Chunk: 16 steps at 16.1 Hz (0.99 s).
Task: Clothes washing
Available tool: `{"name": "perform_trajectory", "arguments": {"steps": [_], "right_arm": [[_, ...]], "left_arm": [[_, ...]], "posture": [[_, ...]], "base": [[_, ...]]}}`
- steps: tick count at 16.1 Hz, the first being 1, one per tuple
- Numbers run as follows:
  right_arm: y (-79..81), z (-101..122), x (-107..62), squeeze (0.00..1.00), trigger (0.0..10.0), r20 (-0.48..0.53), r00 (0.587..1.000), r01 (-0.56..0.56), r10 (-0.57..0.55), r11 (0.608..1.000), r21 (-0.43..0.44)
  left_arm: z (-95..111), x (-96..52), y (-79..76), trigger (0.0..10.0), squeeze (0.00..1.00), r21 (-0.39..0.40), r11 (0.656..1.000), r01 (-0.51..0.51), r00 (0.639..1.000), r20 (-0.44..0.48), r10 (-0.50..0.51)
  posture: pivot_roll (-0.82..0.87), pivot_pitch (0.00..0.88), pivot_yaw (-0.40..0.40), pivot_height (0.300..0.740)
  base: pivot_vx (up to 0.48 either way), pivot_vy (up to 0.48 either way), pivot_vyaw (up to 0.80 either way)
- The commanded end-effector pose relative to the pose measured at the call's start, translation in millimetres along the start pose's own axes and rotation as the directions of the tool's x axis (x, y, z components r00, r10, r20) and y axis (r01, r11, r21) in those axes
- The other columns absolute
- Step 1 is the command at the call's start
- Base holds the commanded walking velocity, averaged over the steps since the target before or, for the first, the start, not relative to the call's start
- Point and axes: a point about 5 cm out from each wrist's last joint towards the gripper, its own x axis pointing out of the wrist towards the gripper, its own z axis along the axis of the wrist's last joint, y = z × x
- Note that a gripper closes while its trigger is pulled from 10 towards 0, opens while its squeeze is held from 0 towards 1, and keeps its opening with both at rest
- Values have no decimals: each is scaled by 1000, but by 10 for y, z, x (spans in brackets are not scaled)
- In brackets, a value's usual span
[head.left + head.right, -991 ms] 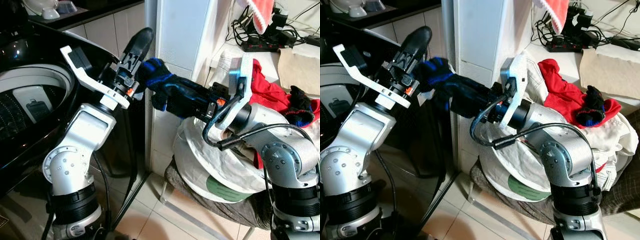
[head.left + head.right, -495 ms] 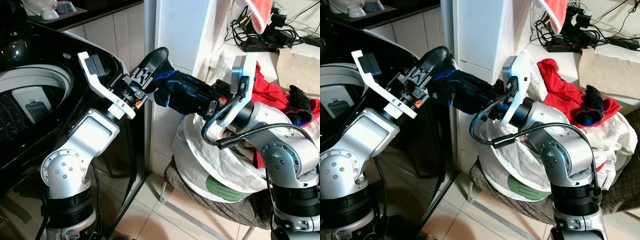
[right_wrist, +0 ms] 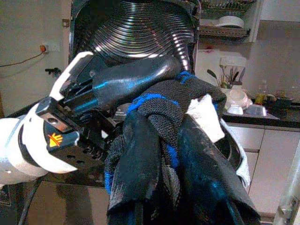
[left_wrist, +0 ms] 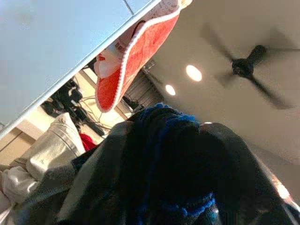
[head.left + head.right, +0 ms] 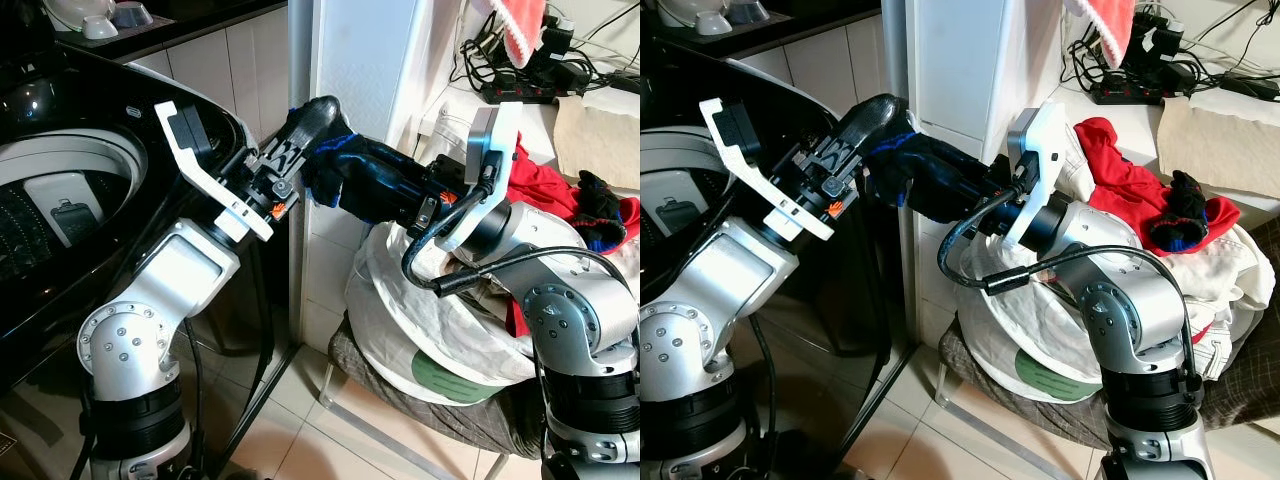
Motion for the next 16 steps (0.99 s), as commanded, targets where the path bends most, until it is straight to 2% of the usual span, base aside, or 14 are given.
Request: {"name": "perform_trajectory", "arguments": {"steps": [1,9,13,14,16], "right_arm": [[-27,22,31,0,0,6,1000,21,-21,1000,-22],[0,12,24,0,0,22,998,51,-50,998,-29],[11,10,22,0,0,16,998,55,-55,998,-38],[-4,2,22,0,9765,5,998,68,-68,996,-51],[-17,-4,25,0,10000,-1,997,79,-79,995,-55]], "left_arm": [[-59,34,-85,0,0,-15,999,49,998,-42,-50],[-78,56,-81,0,0,-37,996,79,993,-90,-82],[-67,74,-69,0,0,-42,995,87,992,-90,-90],[-61,85,-72,0,0,-41,995,93,991,-90,-96],[-55,89,-77,0,0,-40,994,100,991,-90,-103]], "posture": [[-26,0,-17,740],[-39,0,33,740],[-43,0,32,740],[-44,0,31,740],[-44,0,31,740]], "base": [[0,0,0],[0,0,0],[0,0,0],[0,0,0],[0,0,0]]}}
